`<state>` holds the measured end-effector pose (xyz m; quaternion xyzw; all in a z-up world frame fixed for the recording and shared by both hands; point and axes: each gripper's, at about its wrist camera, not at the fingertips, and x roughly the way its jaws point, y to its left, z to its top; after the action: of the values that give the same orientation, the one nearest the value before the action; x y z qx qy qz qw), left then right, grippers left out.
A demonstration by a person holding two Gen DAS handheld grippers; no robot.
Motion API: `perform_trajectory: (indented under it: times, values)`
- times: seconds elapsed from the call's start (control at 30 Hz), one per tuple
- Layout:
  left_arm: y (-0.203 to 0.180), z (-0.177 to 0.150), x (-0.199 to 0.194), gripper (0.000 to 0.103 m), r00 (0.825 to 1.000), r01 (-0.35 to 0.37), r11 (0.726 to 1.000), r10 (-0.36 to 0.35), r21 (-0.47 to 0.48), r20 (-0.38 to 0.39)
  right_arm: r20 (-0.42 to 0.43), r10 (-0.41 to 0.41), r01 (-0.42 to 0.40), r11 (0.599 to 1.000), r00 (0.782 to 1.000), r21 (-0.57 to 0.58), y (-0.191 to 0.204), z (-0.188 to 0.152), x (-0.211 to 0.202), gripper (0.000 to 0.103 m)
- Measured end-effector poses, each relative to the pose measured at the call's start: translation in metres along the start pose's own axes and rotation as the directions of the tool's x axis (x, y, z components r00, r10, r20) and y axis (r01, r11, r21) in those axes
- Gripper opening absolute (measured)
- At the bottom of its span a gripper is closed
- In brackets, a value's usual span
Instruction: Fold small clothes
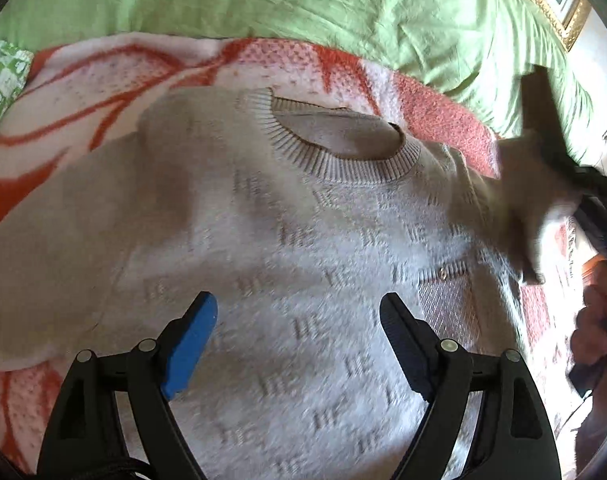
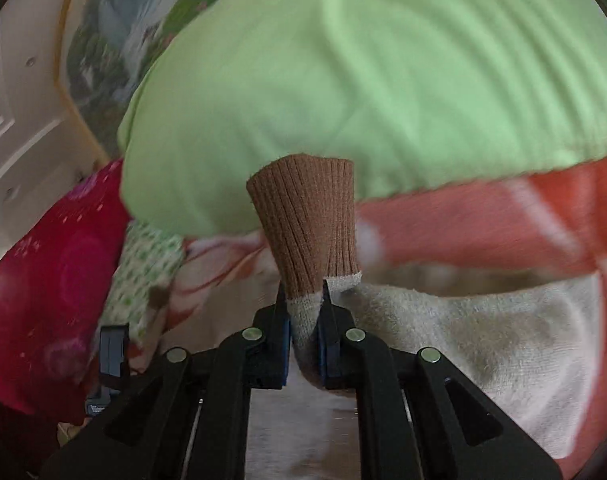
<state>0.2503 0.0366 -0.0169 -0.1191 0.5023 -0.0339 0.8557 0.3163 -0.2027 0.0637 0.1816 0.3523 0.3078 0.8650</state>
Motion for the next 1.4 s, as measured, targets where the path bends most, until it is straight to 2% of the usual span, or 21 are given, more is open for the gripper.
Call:
perform_trajectory:
  times: [0.07,0.17,0.23,0.27,0.3,0.37,0.53,0.6,0.63,0.67,0.7,0.73,0.77,0.8,0.9,0.93,1.0,1.1,1.2,1.33,1.4]
  values:
    - [0.007,-0.003,-0.006,0.084,1.000,0.018,0.999,-0.019,-0.027,-0.007,-0.070,0.043,-0.043,0.999,0.997,0.001,0.011,-0.015,0.031,0.012]
    - [0.020,-0.007,-0.005,0.084,0.998,0.051,0.996,-0.053,-0.076,-0.024,-0.214,0.096,-0.091,0.995,0.972,0.033,0.022,-0.038,0.072,0.017]
    - [0.024,-0.008,0.000,0.085,0.996,0.074,0.993,-0.078,-0.095,-0.039,-0.326,0.093,-0.071,0.994,0.941,0.081,0.019,-0.053,0.089,0.031]
    - [0.024,-0.006,0.007,0.085,0.995,0.079,0.992,-0.085,-0.100,-0.055,-0.353,0.109,-0.071,0.990,0.929,0.119,0.016,-0.058,0.088,0.045]
    - [0.023,-0.006,0.012,0.085,0.994,0.082,0.991,-0.090,-0.102,-0.068,-0.343,0.129,-0.085,0.986,0.931,0.141,0.014,-0.060,0.082,0.049]
    - [0.023,-0.003,0.027,0.085,0.991,0.082,0.991,-0.092,-0.102,-0.095,-0.294,0.128,-0.083,0.983,0.947,0.162,0.008,-0.062,0.058,0.052]
    - [0.016,0.006,0.056,0.085,0.988,0.074,0.990,-0.089,-0.119,-0.126,-0.186,0.053,-0.008,0.972,0.981,0.234,-0.018,-0.066,-0.004,0.053]
    - [0.011,0.013,0.061,0.084,0.990,0.091,0.986,-0.105,-0.137,-0.098,-0.160,0.014,0.026,0.968,0.987,0.250,-0.024,-0.068,-0.020,0.053]
    - [0.007,0.017,0.062,0.078,0.989,0.112,0.983,-0.124,-0.145,-0.078,-0.152,-0.014,0.053,0.966,0.988,0.254,-0.027,-0.069,-0.027,0.053]
    - [0.003,0.021,0.062,0.068,0.987,0.144,0.979,-0.153,-0.146,-0.056,-0.144,-0.037,0.074,0.963,0.989,0.258,-0.030,-0.070,-0.036,0.053]
    - [-0.002,0.025,0.062,0.035,0.985,0.161,0.978,-0.169,-0.134,-0.047,-0.132,-0.062,0.095,0.960,0.989,0.263,-0.032,-0.072,-0.045,0.053]
    - [-0.009,0.028,0.063,0.009,0.983,0.168,0.980,-0.174,-0.107,-0.052,-0.123,-0.082,0.112,0.957,0.989,0.268,-0.034,-0.075,-0.051,0.053]
    - [-0.017,0.030,0.061,0.011,0.984,0.164,0.984,-0.168,-0.075,-0.055,-0.111,-0.101,0.128,0.952,0.989,0.276,-0.036,-0.078,-0.055,0.053]
    - [-0.021,0.031,0.057,0.009,0.985,0.167,0.984,-0.170,-0.062,-0.038,-0.096,-0.121,0.144,0.947,0.988,0.289,-0.039,-0.079,-0.063,0.053]
    - [-0.026,0.037,0.012,0.008,0.978,0.202,0.979,-0.201,-0.022,0.065,-0.050,-0.177,0.183,0.933,0.983,0.311,-0.045,-0.077,-0.087,0.053]
    - [-0.020,0.038,-0.005,0.007,0.976,0.194,0.981,-0.191,-0.016,0.105,-0.028,-0.204,0.202,0.929,0.979,0.311,-0.048,-0.076,-0.097,0.053]
    - [-0.001,0.036,-0.019,0.007,0.983,0.128,0.991,-0.124,-0.024,0.138,-0.004,-0.253,0.242,0.920,0.967,0.309,-0.052,-0.071,-0.110,0.054]
    - [0.040,0.029,-0.010,0.007,0.994,0.048,0.995,-0.039,-0.084,0.100,0.000,-0.300,0.286,0.908,0.954,0.307,-0.061,-0.067,-0.114,0.059]
    - [0.070,0.022,0.000,0.007,0.996,0.057,0.984,-0.046,-0.167,0.071,-0.019,-0.348,0.338,0.896,0.937,0.288,-0.068,-0.062,-0.107,0.063]
    - [0.071,0.014,0.008,0.007,0.998,0.044,0.984,-0.036,-0.173,0.049,-0.084,-0.406,0.414,0.883,0.910,0.220,-0.080,-0.056,-0.080,0.064]
    - [0.069,0.010,0.012,0.007,0.998,0.045,0.984,-0.039,-0.171,0.039,-0.128,-0.451,0.468,0.866,0.883,0.177,-0.090,-0.052,-0.063,0.064]
